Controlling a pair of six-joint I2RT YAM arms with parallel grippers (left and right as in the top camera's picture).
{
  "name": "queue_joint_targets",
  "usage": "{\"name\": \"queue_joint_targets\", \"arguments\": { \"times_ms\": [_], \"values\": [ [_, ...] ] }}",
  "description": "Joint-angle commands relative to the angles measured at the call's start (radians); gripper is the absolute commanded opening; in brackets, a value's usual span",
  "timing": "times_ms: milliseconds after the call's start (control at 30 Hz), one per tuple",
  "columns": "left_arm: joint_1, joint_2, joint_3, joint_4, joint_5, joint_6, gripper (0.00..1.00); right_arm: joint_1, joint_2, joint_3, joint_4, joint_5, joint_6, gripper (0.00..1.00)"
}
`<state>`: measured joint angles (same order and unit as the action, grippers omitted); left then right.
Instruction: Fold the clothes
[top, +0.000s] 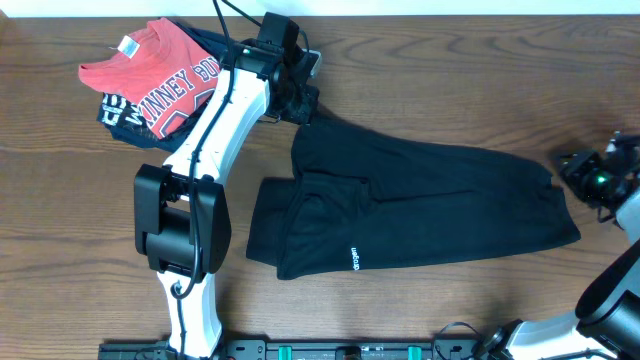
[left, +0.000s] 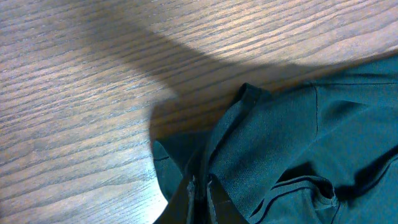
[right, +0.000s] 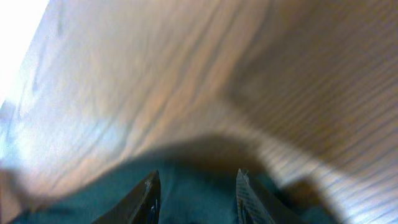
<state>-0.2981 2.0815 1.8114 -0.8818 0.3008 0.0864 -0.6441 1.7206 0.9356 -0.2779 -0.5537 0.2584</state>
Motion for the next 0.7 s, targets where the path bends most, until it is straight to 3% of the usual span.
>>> {"name": "queue_joint_targets", "arguments": {
  "times_ms": [0, 200, 533, 667],
  "values": [
    [0.000, 0.003, 0.010, 0.000, 0.002, 0.017, 0.06, 0.045, -0.008, 0.002, -0.075, 0.044, 0.017, 0.38],
    [0.000, 0.003, 0.010, 0.000, 0.002, 0.017, 0.06, 0.056, -0.008, 0.002, -0.172, 0.188, 0.011, 0.39],
    [0.000, 0.003, 0.010, 0.005, 0.002, 0.017, 0.06, 0.051, -0.008, 0.001, -0.206, 0.183, -0.008, 0.36],
    [0.000, 0.003, 0.010, 0.009, 0.002, 0.017, 0.06, 0.066, -0.008, 0.000, -0.185, 0.177, 0.009, 0.31]
  ]
}}
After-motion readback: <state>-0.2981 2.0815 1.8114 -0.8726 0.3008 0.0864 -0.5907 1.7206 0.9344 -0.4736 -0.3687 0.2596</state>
